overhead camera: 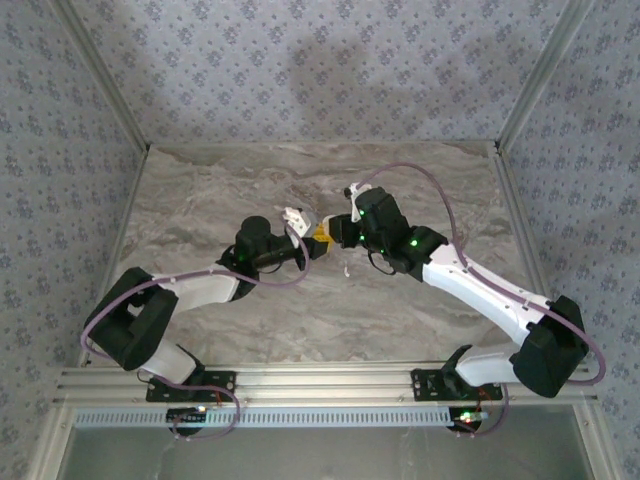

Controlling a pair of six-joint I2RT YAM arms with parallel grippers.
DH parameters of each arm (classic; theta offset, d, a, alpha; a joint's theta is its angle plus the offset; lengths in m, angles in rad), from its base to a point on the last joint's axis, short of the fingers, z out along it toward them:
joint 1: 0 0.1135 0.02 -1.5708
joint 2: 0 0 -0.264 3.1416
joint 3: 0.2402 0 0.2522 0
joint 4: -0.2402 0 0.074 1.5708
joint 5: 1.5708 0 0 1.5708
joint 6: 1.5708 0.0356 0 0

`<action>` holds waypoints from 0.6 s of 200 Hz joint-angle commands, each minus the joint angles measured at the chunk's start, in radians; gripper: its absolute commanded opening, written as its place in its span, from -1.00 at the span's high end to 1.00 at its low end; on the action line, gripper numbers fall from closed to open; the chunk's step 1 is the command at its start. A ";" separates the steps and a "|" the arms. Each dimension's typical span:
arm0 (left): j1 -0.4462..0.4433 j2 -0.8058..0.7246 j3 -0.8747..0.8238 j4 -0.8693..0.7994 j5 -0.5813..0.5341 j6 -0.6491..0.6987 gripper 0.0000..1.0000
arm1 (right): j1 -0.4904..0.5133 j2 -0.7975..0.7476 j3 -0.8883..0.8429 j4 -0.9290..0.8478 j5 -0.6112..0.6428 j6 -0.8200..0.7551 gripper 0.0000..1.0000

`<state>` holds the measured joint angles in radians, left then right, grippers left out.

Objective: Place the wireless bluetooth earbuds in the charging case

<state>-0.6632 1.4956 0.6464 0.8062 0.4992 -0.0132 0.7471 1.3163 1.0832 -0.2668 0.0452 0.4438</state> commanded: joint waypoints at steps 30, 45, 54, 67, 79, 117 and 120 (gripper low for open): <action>-0.003 -0.041 0.034 0.028 -0.013 -0.003 0.72 | -0.012 -0.047 0.007 -0.030 -0.063 -0.008 0.28; -0.004 -0.043 0.034 0.027 -0.013 -0.004 0.72 | -0.022 -0.061 0.010 -0.023 -0.090 -0.007 0.23; -0.003 -0.044 0.034 0.025 -0.014 -0.001 0.72 | -0.030 -0.071 0.009 -0.011 -0.108 -0.005 0.19; -0.003 -0.045 0.031 0.024 -0.014 -0.001 0.72 | -0.042 -0.085 0.009 0.007 -0.141 0.002 0.15; -0.003 -0.046 0.032 0.024 -0.014 -0.002 0.72 | -0.056 -0.093 0.011 0.019 -0.172 0.012 0.11; -0.004 -0.055 0.027 0.021 -0.017 0.002 0.72 | -0.099 -0.112 0.015 0.024 -0.233 0.044 0.09; -0.004 -0.054 0.027 0.019 -0.016 0.003 0.72 | -0.104 -0.112 0.014 0.024 -0.242 0.048 0.09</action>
<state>-0.6632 1.4776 0.6472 0.8051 0.4839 -0.0128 0.6701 1.2278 1.0832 -0.2573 -0.1249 0.4583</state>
